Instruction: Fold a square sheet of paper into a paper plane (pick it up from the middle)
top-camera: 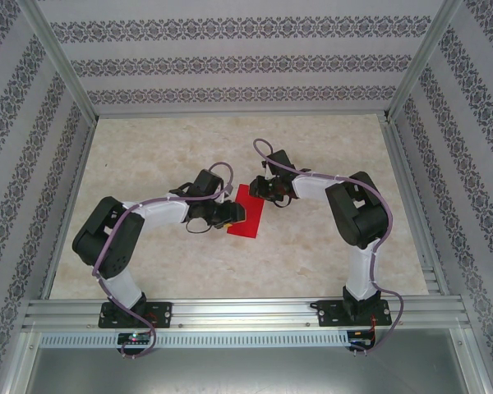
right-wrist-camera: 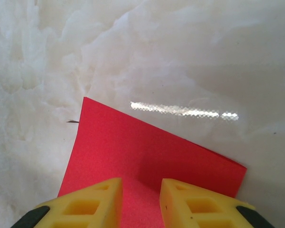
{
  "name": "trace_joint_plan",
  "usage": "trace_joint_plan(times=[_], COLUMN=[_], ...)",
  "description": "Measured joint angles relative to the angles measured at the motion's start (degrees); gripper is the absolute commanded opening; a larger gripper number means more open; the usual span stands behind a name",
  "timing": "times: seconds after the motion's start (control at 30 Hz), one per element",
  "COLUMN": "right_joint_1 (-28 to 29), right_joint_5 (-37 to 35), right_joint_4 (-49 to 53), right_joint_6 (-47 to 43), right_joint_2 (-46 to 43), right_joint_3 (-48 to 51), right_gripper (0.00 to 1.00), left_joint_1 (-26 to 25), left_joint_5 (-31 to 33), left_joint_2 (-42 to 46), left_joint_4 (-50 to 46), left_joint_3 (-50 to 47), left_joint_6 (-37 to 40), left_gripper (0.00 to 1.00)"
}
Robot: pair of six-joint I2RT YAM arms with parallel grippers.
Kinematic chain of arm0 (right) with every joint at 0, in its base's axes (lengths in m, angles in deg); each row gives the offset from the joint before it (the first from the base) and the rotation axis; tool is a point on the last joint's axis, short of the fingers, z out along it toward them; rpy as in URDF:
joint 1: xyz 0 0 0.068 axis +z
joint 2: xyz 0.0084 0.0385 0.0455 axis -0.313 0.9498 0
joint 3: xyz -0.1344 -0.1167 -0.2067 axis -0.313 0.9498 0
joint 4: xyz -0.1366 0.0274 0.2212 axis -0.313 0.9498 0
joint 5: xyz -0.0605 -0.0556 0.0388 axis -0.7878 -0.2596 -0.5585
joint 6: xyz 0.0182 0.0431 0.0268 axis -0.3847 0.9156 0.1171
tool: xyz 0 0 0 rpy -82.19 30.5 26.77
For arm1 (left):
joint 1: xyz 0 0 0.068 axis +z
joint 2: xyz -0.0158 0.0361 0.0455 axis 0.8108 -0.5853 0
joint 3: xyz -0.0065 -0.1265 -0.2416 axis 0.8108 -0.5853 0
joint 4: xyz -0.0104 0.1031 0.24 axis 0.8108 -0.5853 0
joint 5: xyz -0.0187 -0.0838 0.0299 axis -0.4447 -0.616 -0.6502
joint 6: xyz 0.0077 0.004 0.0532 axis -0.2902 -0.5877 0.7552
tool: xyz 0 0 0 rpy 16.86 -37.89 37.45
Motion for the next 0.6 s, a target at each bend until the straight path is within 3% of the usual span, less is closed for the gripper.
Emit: trace_joint_plan(times=[0.3,0.6], right_joint_1=[-0.2,-0.2], right_joint_5=[0.2,0.2], right_joint_4=[0.0,0.0], right_joint_6=[0.0,0.0], right_joint_2=[0.0,0.0], right_joint_3=[0.0,0.0], right_gripper=[0.29,0.29], left_joint_1=[0.0,0.0], left_joint_5=[-2.3,-4.3], left_joint_2=[3.0,3.1], left_joint_4=[2.1,1.9], left_joint_3=[-0.1,-2.5], left_joint_6=[-0.1,-0.3], left_gripper=[0.41,0.30])
